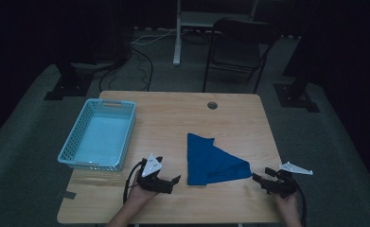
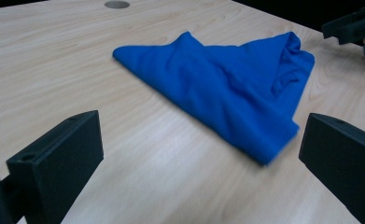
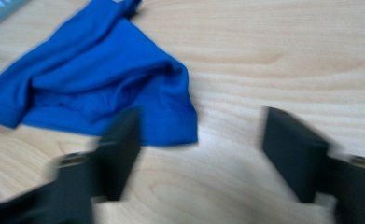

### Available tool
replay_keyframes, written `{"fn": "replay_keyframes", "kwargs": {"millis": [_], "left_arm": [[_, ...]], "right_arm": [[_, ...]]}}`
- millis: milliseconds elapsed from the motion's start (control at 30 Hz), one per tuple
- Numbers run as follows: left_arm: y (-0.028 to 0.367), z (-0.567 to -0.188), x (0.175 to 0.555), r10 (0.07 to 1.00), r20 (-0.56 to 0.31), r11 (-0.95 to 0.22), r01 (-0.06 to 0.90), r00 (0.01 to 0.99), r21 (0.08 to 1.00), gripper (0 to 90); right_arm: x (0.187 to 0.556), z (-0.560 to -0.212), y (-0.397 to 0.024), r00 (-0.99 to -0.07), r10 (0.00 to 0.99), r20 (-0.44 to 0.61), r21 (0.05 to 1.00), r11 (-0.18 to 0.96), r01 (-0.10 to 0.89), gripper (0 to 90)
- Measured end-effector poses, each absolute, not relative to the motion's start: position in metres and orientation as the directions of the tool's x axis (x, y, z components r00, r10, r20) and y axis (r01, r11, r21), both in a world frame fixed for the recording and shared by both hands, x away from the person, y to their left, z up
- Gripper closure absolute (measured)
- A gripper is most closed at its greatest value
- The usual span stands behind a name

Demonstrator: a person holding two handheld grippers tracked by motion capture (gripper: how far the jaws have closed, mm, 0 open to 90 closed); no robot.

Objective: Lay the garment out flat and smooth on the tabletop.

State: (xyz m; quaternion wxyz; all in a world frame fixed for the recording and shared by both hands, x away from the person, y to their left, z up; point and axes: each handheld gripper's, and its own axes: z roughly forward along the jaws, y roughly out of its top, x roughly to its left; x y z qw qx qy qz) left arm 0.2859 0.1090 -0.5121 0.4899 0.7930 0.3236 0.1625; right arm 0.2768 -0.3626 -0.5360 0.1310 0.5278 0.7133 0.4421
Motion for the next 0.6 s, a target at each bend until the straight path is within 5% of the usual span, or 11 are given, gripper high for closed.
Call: {"fn": "replay_keyframes", "kwargs": {"millis": [600], "left_arm": [[0.006,-0.492,0.378,0.646,-0.029,-0.388,0.361,0.762,0.848,0.1]], "right_arm": [[0.272,-0.548,-0.367,-0.429,0.847,0.313,0.824,-0.018,0.566,19.0]]}}
